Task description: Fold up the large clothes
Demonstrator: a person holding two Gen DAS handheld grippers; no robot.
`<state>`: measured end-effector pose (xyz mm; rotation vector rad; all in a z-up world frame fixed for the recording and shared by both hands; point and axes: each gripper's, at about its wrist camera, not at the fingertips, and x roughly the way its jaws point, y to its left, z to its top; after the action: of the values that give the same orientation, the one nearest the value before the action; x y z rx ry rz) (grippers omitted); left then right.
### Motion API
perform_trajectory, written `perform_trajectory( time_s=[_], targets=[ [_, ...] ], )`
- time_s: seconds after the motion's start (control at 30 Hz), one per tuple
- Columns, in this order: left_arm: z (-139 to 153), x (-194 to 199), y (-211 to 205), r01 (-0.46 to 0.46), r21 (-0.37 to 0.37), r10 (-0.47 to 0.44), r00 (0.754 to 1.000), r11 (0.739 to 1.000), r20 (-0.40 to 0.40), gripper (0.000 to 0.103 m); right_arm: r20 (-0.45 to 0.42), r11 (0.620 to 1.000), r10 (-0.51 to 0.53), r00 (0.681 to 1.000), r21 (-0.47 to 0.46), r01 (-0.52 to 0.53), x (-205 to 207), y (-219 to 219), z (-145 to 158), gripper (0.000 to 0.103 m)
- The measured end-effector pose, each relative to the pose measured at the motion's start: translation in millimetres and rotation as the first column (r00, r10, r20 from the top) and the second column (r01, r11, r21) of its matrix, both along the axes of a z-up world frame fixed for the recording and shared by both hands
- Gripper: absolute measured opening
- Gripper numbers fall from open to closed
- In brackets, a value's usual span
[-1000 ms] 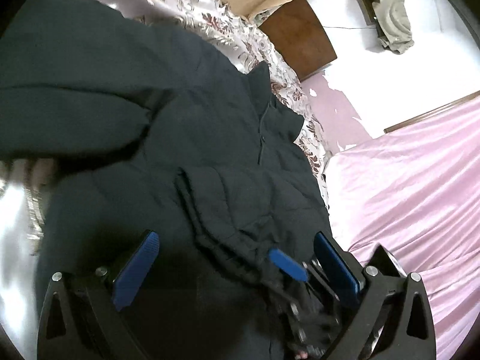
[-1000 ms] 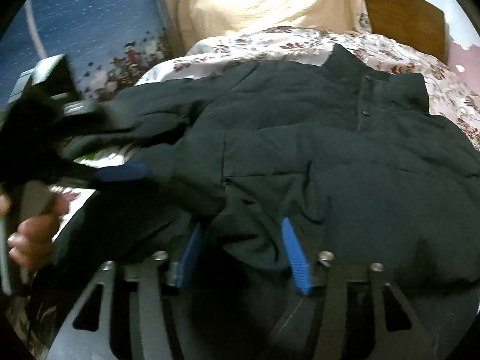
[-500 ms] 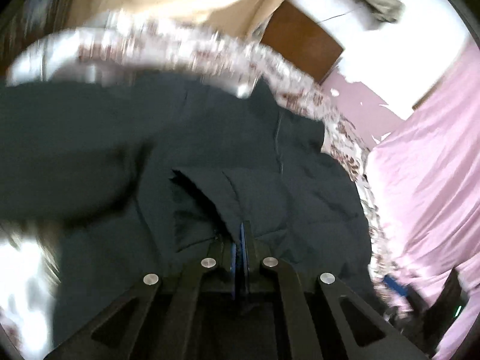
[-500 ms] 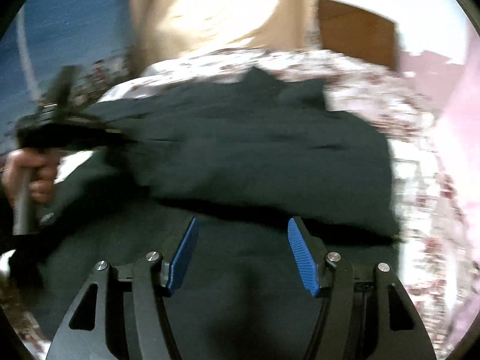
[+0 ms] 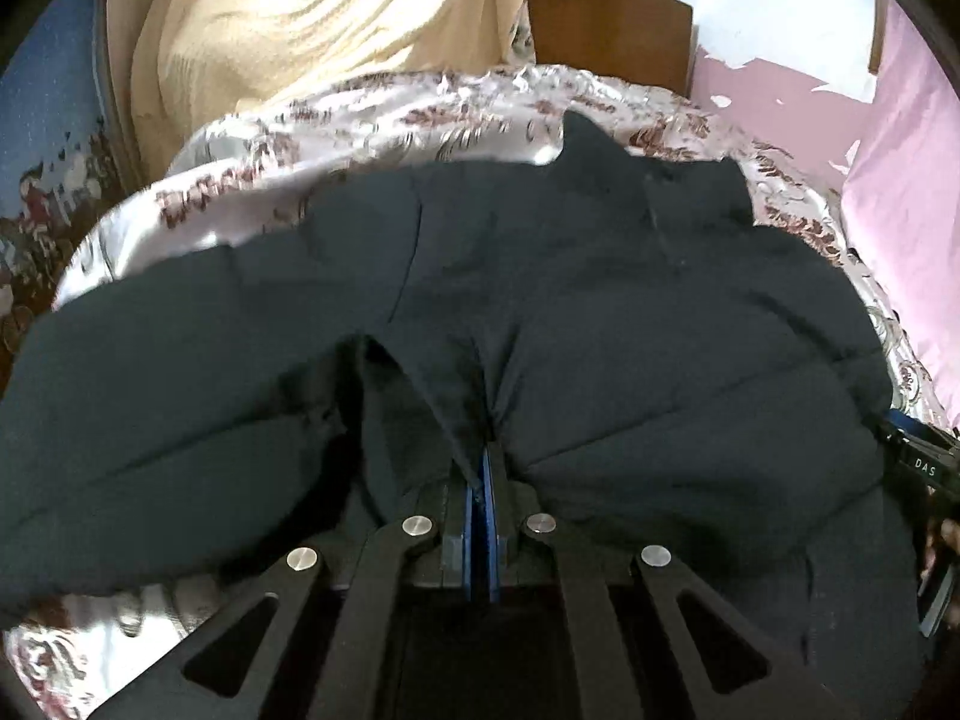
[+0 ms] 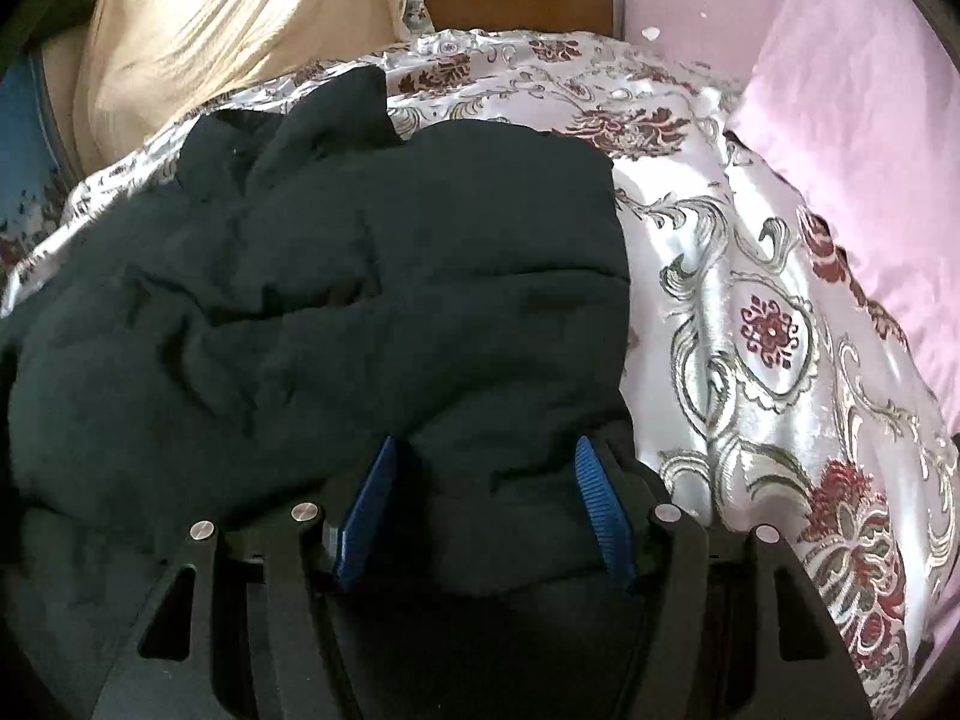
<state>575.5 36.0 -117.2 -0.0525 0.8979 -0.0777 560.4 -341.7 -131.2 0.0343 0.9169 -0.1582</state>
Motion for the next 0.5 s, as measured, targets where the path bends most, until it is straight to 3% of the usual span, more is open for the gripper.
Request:
perform_trajectory(
  time_s=[0.2,0.33,0.4,0.47,0.5],
  targets=[
    [-9.7,-0.2,-3.2,-0.001,0.004,0.001,1.000,1.000,-0.005,0.005,0.009,0.999,0.012,1.000,-0.043,-0.012,1.4,9.7,-6.6,0.058],
    [-6.6,-5.1,3.4,-0.009,-0.047,0.009,1.000,0.999,0.005,0.009,0.026,0.999,0.009,1.000,-0.037,-0.008,-2.6,8.2,-7.9,0.060],
    [-2.7,-9.8,11.6,-0.043,-0.068,0.043,0.999,0.997,-0.002,0.032,0.037,0.999,0.012,0.999,-0.038,-0.011,-5.4,8.7,-8.0,0.062],
    [0.6,-19.3,24.3,-0.087,-0.106,0.086,0.996,0.991,-0.015,0.069,0.053,0.999,0.017,0.998,-0.031,-0.015,-8.8,8.3,-6.6,0.066],
    [2.3,-24.7,30.3,-0.097,-0.136,0.096,0.995,0.986,-0.010,0.071,0.060,0.999,0.020,0.998,-0.027,-0.019,-11.2,9.0,-6.2,0.071]
  ],
)
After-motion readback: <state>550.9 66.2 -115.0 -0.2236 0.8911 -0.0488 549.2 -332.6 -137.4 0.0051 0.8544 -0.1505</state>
